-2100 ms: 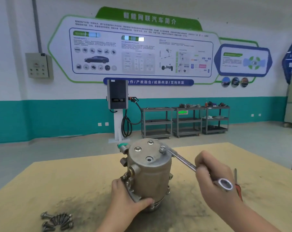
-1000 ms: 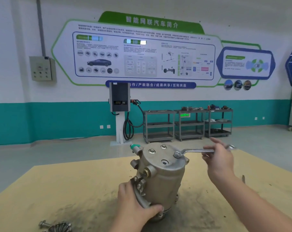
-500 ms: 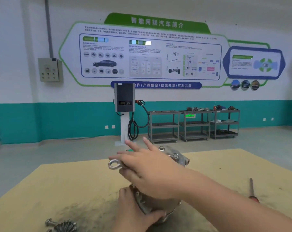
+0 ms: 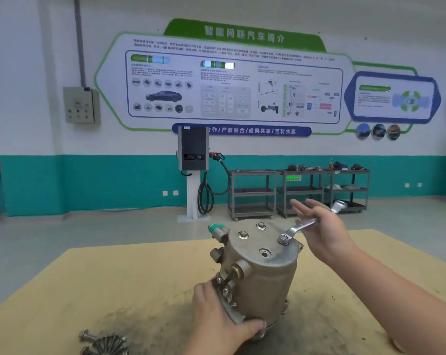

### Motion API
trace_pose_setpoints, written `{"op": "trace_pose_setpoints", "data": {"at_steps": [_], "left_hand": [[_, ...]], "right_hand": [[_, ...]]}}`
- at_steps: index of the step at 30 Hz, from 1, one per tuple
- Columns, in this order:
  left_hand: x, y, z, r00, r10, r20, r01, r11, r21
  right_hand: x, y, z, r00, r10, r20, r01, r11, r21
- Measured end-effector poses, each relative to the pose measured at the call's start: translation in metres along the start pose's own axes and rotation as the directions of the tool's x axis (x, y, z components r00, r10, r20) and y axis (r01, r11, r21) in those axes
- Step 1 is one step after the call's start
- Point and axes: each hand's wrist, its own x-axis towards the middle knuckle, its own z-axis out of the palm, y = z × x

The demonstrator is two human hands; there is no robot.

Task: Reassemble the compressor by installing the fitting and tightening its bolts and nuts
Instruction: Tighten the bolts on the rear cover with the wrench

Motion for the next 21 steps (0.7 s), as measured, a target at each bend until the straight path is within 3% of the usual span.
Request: {"op": "trace_pose_setpoints", "data": {"at_steps": [1, 3, 5, 6, 8, 9, 10, 11, 12, 13, 17, 21], "left_hand": [[0.000, 0.001, 0.001, 1.000, 0.003, 0.006, -0.004, 1.000, 0.031], [0.001, 0.002, 0.003, 1.000, -0.019, 0.009, 0.019, 0.999, 0.045], [0.002, -0.001, 0.007, 1.000, -0.028, -0.006, 0.028, 0.999, 0.046], [0.001, -0.003, 0.008, 0.999, -0.031, -0.018, 0.032, 0.998, 0.045], [0.000, -0.009, 0.011, 0.999, -0.031, -0.042, 0.033, 0.998, 0.044], [0.000, -0.010, 0.011, 0.998, -0.032, -0.056, 0.034, 0.998, 0.045], [0.000, -0.010, 0.011, 0.998, -0.028, -0.064, 0.032, 0.998, 0.055], [0.000, -0.009, 0.011, 0.998, -0.020, -0.065, 0.024, 0.998, 0.064], [-0.001, -0.008, 0.010, 0.998, -0.013, -0.059, 0.017, 0.998, 0.056], [-0.002, -0.006, 0.008, 0.998, -0.008, -0.057, 0.010, 0.999, 0.030], [-0.008, -0.007, 0.003, 0.994, -0.030, -0.103, 0.020, 0.996, -0.092], [-0.011, -0.011, 0.004, 0.995, -0.016, -0.095, 0.006, 0.995, -0.104]], "right_hand": [[-0.014, 0.005, -0.012, 1.000, 0.009, -0.013, -0.007, 0.992, 0.128], [-0.051, 0.013, -0.028, 0.998, -0.059, -0.028, 0.063, 0.983, 0.171], [-0.079, 0.019, -0.026, 0.964, -0.265, -0.020, 0.265, 0.964, -0.012], [-0.087, 0.019, -0.021, 0.926, -0.369, 0.080, 0.377, 0.897, -0.232], [-0.092, 0.014, -0.004, 0.874, -0.292, 0.388, 0.478, 0.658, -0.582], [-0.094, 0.012, 0.008, 0.824, -0.288, 0.488, 0.563, 0.510, -0.650], [-0.102, 0.011, 0.020, 0.678, -0.365, 0.637, 0.734, 0.298, -0.610], [-0.109, 0.012, 0.034, 0.545, -0.368, 0.753, 0.830, 0.109, -0.547], [-0.112, 0.014, 0.044, 0.457, -0.341, 0.822, 0.864, -0.049, -0.501], [-0.117, 0.014, 0.054, 0.456, -0.250, 0.854, 0.861, -0.117, -0.494], [-0.073, 0.007, 0.111, 0.640, 0.047, 0.767, 0.762, -0.166, -0.625], [-0.017, -0.015, 0.125, 0.825, 0.292, 0.483, 0.510, -0.020, -0.860]]}}
